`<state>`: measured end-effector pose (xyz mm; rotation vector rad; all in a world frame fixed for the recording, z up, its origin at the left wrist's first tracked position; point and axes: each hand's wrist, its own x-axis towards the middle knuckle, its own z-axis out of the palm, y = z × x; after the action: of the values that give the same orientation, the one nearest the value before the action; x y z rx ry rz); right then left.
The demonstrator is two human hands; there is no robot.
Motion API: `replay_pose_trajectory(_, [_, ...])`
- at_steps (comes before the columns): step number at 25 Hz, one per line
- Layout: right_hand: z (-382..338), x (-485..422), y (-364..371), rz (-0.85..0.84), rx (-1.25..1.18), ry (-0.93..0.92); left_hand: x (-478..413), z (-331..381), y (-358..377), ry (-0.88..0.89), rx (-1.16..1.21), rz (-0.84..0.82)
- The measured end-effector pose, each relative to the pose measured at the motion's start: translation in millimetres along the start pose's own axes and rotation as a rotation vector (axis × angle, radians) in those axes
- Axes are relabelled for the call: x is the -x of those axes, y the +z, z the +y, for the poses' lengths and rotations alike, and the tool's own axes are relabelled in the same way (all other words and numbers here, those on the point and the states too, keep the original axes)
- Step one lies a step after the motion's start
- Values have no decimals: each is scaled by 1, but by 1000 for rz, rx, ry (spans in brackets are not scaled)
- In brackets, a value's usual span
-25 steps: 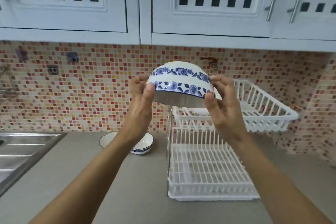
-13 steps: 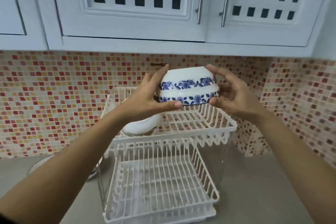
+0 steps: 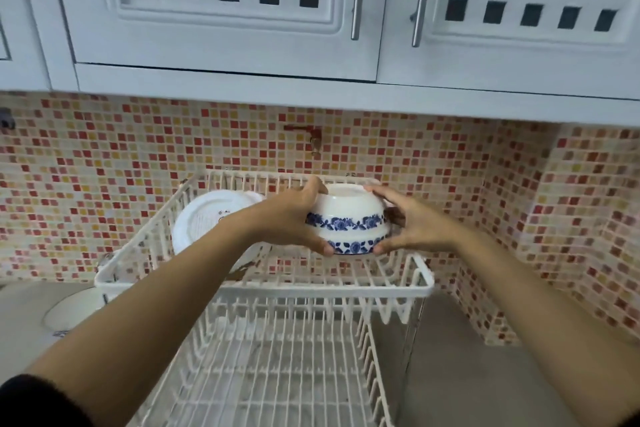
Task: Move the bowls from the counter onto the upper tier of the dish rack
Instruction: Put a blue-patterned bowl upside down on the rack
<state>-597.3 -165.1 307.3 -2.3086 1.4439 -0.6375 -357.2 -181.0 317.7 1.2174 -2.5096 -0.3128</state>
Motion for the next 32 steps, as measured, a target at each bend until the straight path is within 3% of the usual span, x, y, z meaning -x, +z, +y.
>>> replay_pose_trajectory(8, [11, -43, 8, -122, 543, -24, -21, -12, 37, -133, -156, -26])
replay_pose_trajectory(15, [11, -54, 25, -161, 615, -27, -20, -19, 50, -184, -267, -39])
replay_pose_trajectory(26, [11, -52, 30, -67, 748, -34, -18, -13, 58, -149, -357, 6])
replay_pose_trajectory(32, [3, -47, 27, -112, 795, -13, -17, -12, 57, -161, -381, -60])
